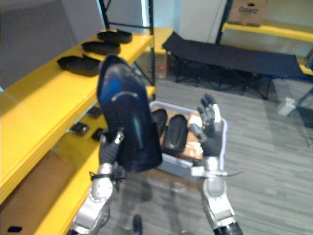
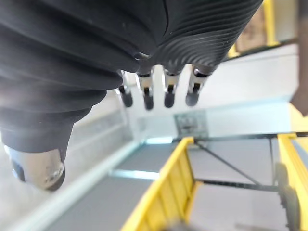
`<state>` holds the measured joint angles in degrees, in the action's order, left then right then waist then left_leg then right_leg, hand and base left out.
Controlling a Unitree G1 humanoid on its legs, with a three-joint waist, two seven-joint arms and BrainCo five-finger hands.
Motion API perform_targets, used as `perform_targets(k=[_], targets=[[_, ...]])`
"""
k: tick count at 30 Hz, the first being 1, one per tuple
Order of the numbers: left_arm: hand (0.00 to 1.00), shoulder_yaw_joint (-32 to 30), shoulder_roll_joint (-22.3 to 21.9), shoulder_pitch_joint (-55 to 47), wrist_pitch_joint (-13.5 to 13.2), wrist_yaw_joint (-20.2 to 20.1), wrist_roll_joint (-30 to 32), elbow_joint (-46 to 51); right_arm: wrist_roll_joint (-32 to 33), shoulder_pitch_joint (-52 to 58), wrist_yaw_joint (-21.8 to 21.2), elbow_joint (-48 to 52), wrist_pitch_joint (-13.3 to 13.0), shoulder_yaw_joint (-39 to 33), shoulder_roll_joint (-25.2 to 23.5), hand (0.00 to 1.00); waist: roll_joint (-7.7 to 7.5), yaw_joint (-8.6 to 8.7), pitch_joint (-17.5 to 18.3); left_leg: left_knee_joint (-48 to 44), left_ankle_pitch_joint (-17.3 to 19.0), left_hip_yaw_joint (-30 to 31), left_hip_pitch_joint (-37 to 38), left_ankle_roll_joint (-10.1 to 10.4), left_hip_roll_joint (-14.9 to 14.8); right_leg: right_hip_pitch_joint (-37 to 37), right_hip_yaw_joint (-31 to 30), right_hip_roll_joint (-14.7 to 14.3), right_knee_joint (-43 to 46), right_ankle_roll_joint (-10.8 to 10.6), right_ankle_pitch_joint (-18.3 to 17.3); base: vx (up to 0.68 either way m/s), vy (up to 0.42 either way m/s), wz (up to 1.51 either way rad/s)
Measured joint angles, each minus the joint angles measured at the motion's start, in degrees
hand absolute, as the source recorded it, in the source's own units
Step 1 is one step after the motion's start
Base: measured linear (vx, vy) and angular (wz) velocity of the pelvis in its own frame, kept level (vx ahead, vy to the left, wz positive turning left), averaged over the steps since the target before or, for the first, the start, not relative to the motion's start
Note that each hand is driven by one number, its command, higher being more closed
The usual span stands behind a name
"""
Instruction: Walk over and take plastic housings, then place them on the shelf
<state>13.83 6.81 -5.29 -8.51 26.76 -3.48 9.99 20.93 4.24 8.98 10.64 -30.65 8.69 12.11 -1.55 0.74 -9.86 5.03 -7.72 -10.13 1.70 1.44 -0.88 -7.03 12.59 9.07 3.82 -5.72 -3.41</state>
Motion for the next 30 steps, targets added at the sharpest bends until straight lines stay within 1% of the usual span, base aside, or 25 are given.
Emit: perform_targets(k=[1, 2, 3, 4, 6, 7, 8, 9, 10, 11, 12, 13, 16, 17, 21, 23, 25, 28, 29, 30], targets=[[1.0, -1.0, -0.5, -0.7, -1.0, 0.7, 0.0, 0.0, 3.2, 2.2, -1.4, 0.0, 0.2, -2.5, -1.0, 0.0, 0.15, 0.18, 0.1, 0.0, 0.1, -0.1, 0.0, 0.0, 0.0, 0.0, -0.1, 0.0, 0.1, 0.1, -0.1, 0.02, 0.007, -0.11], [1.0, -1.6, -0.5, -1.1, -1.7, 1.0, 0.0, 0.0, 4.7, 3.4, -2.0, 0.0, 0.6, -3.9, -1.6, 0.0, 0.25, 0.26, 0.0, 0.0, 0.2, -0.1, 0.1, 0.0, 0.0, 0.0, -0.1, 0.0, 0.1, 0.1, -0.1, 0.02, 0.009, -0.04], [1.0, -2.4, -0.9, -2.0, -3.2, 1.8, 0.0, 0.0, 7.1, 6.1, -2.6, -0.1, 1.2, -6.5, -2.9, 0.0, 0.51, 0.4, 0.0, 0.0, 0.2, -0.2, 0.1, 0.0, 0.0, 0.1, -0.2, 0.1, 0.1, 0.1, -0.1, 0.02, 0.008, -0.03], [1.0, -2.7, -1.1, -2.4, -4.0, 2.0, 0.0, 0.0, 7.9, 7.5, -2.6, -0.2, 1.3, -7.7, -3.5, 0.0, 0.68, 0.46, 0.0, 0.0, 0.3, -0.3, 0.0, 0.0, 0.0, 0.2, -0.3, 0.1, 0.1, 0.1, -0.1, 0.02, 0.011, -0.09], [1.0, -4.7, -1.7, -5.4, -7.0, 2.7, -0.2, 0.8, 10.2, 12.5, -2.4, -2.2, 2.1, -11.4, -5.5, 0.0, 1.41, 0.88, 0.1, 0.0, 0.6, -1.8, 0.0, 0.1, -0.2, 1.2, -1.8, 0.0, 0.3, 0.1, -0.1, 0.04, 0.008, -0.27], [1.0, -5.1, -1.6, -6.6, -8.1, 3.3, -0.4, 1.3, 10.5, 14.4, -2.4, -3.5, 2.5, -12.7, -6.1, 0.0, 1.67, 1.58, 0.1, 0.0, 0.7, -1.9, 0.0, 0.1, -0.3, 1.2, -1.9, 0.0, 0.2, 0.1, -0.1, 0.06, -0.001, -0.24], [1.0, -5.7, -1.7, -7.9, -10.1, 3.4, -0.8, 1.5, 11.3, 16.9, -2.6, -5.6, 3.3, -14.7, -6.8, 0.0, 2.01, 2.08, 0.2, 0.0, 0.8, -2.1, 0.0, 0.1, -0.4, 1.4, -2.1, 0.1, 0.2, 0.1, -0.1, 0.05, -0.004, -0.12], [1.0, -6.0, -1.8, -8.7, -11.0, 3.2, -1.0, 1.9, 11.8, 18.0, -2.7, -7.1, 4.1, -15.7, -7.0, 0.0, 2.06, 2.45, 0.3, 0.0, 0.8, -2.5, 0.0, 0.1, -0.4, 1.6, -2.4, 0.0, 0.2, 0.1, -0.1, 0.05, 0.004, -0.2], [1.0, -6.6, -1.7, -10.0, -12.7, 2.9, -1.5, 2.8, 12.1, 19.4, -2.9, -10.5, 5.7, -17.9, -7.6, 0.0, 2.13, 2.87, 0.3, 0.0, 1.0, -3.1, 0.0, 0.2, -0.4, 1.9, -3.2, -0.1, 0.2, 0.2, -0.1, 0.04, 0.009, -0.2], [1.0, -6.8, -1.7, -10.7, -13.5, 2.3, -2.3, 3.4, 12.1, 19.9, -3.0, -12.2, 6.5, -18.9, -7.8, 0.0, 2.21, 3.07, 0.3, 0.0, 1.1, -3.1, 0.0, 0.2, -0.5, 2.0, -3.2, -0.1, 0.2, 0.2, -0.1, 0.05, 0.006, -0.17], [1.0, -6.8, -1.8, -11.6, -14.7, 0.7, -3.5, 4.1, 12.2, 21.2, -3.0, -14.8, 7.6, -20.4, -8.1, 0.0, 2.34, 3.37, 0.4, 0.0, 1.1, -3.3, 0.1, 0.3, -0.5, 2.0, -3.4, -0.1, 0.1, 0.2, -0.1, 0.05, 0.002, -0.09], [1.0, -6.8, -1.8, -12.1, -15.1, -1.0, -4.7, 4.8, 12.1, 22.6, -3.0, -16.2, 8.3, -21.2, -8.3, 0.0, 2.42, 3.4, 0.4, 0.0, 1.3, -3.6, 0.2, 0.4, -0.6, 2.0, -3.6, -0.2, 0.1, 0.2, -0.1, 0.04, 0.001, -0.1], [1.0, -7.1, -2.4, -12.6, -15.9, -3.3, -5.4, 5.1, 11.8, 23.7, -3.1, -16.4, 8.5, -21.3, -8.6, 0.0, 2.68, 3.54, 0.6, 0.0, 1.3, -4.2, 0.3, 0.4, -0.7, 2.2, -4.1, -0.3, 0.1, 0.2, -0.1, 0.03, 0.009, -0.1], [1.0, -7.1, -2.6, -12.8, -16.2, -3.4, -5.6, 5.1, 11.7, 23.6, -3.1, -16.4, 8.4, -21.3, -8.7, 0.0, 2.7, 3.53, 0.7, 0.0, 1.3, -4.3, 0.3, 0.4, -0.7, 2.3, -4.2, -0.3, 0.1, 0.2, -0.1, 0.01, 0.021, -0.12], [1.0, -8.3, -2.8, -12.8, -16.5, -2.4, -4.8, 5.2, 9.7, 21.2, -3.1, -16.4, 8.1, -21.3, -8.7, 0.0, 2.71, 3.39, 0.7, 0.0, 1.4, -4.6, 0.3, 0.3, -0.6, 2.6, -4.7, -0.1, 0.2, 0.2, 0.0, 0.0, 0.011, -0.03], [1.0, -10.2, -2.6, -12.7, -16.5, -0.1, -3.8, 5.3, 9.0, 19.2, -3.7, -16.3, 8.0, -21.5, -8.6, 0.0, 2.69, 3.19, 0.7, 0.0, 1.4, -4.5, 0.3, 0.3, -0.5, 2.5, -4.7, -0.1, 0.3, 0.3, 0.0, 0.01, 0.016, 0.01], [1.0, -13.8, -2.6, -12.7, -16.2, 4.0, -1.9, 6.4, 8.3, 16.4, -5.6, -16.3, 8.1, -21.5, -7.7, 0.0, 2.64, 3.0, 0.6, 0.0, 1.4, -4.0, 0.2, 0.3, -0.3, 2.2, -4.2, 0.0, 0.3, 0.2, 0.0, 0.02, 0.021, 0.1], [1.0, -18.2, -2.6, -12.9, -14.7, 7.7, 1.8, 8.6, 8.2, 13.2, -8.3, -16.2, 8.9, -20.7, -6.3, 0.0, 2.64, 2.51, 0.6, 0.0, 1.3, -1.0, -0.1, 0.4, 0.3, 0.9, -1.5, 0.3, 0.0, 0.0, -0.4, 0.03, 0.009, 0.45], [1.0, -21.6, -2.7, -13.5, -14.0, 9.4, 3.5, 10.3, 8.7, 10.8, -10.5, -15.8, 10.0, -19.3, -5.1, 0.0, 2.88, 1.19, 0.7, 0.0, 1.1, 1.0, -0.8, 0.5, 0.6, 0.8, 0.1, 0.4, 0.0, 0.0, -0.6, 0.02, 0.001, 0.51], [1.0, -23.2, -2.8, -14.1, -13.8, 10.1, 4.1, 11.1, 8.8, 9.7, -11.0, -15.5, 10.5, -18.4, -4.7, 0.0, 2.96, 0.74, 0.7, 0.0, 0.9, 1.8, -1.2, 0.5, 0.7, 0.7, 0.9, 0.5, 0.0, 0.0, -0.7, 0.03, -0.004, 0.58]])
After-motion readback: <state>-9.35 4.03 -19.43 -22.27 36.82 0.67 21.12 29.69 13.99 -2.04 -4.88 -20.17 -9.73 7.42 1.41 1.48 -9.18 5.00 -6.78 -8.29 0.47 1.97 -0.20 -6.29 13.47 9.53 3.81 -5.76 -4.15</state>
